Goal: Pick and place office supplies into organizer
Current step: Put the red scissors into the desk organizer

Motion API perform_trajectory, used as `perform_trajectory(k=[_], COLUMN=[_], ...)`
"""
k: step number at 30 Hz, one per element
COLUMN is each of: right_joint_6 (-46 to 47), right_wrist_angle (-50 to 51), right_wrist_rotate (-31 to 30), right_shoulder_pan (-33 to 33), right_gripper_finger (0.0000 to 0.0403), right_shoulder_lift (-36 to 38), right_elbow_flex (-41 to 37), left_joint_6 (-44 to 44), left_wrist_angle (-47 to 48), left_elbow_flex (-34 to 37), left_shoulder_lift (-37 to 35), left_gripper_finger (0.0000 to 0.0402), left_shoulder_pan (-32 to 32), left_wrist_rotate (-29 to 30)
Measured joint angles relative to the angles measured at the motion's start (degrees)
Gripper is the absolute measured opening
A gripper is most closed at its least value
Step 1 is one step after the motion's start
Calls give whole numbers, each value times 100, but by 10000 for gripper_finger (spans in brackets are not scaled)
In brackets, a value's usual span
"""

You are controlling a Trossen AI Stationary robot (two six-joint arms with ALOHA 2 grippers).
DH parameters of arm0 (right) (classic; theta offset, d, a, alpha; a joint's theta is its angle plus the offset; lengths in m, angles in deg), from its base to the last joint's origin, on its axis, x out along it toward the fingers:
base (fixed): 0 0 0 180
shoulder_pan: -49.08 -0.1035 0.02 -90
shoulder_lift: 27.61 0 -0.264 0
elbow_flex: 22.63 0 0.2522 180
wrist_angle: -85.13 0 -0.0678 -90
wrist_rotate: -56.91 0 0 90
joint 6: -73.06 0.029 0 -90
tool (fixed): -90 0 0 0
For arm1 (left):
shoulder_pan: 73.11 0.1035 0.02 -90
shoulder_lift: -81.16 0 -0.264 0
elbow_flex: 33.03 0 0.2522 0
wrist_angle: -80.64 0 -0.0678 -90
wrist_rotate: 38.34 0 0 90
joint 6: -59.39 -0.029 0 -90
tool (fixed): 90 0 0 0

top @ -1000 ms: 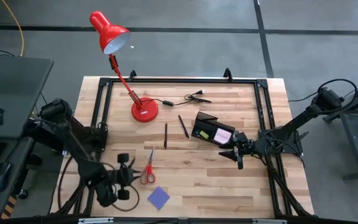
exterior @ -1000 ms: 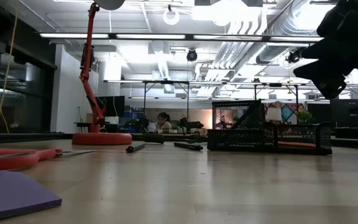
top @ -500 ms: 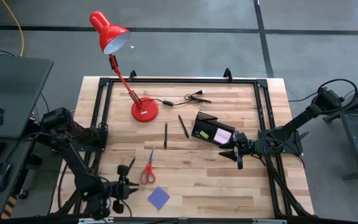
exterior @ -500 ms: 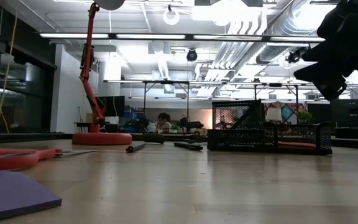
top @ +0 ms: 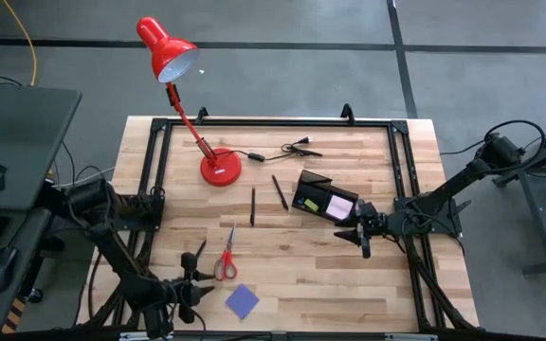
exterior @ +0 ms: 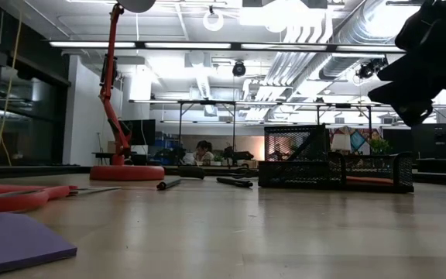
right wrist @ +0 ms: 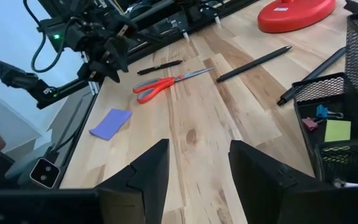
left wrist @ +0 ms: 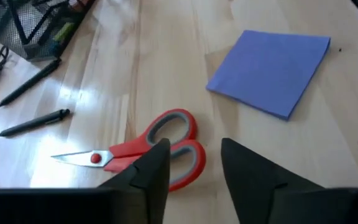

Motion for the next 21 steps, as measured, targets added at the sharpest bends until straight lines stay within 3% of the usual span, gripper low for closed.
perform_trajectory(k=[9,21], right_joint_6=[0,0], right_wrist_angle=[44,87], right_wrist_rotate=[14,13], right_shoulder_pan=[-1,0], right_gripper_finger=[169,167], right_shoulder_lift=[0,0], right_elbow_flex=[0,0], left_joint_6=[220,100], left_wrist_angle=[93,-5], left_elbow_flex=[4,4], left_shoulder_lift=[319,502], left_gripper_finger=[173,176], left_shoulder_pan=[20,84], left_wrist_rotate=[-191,19])
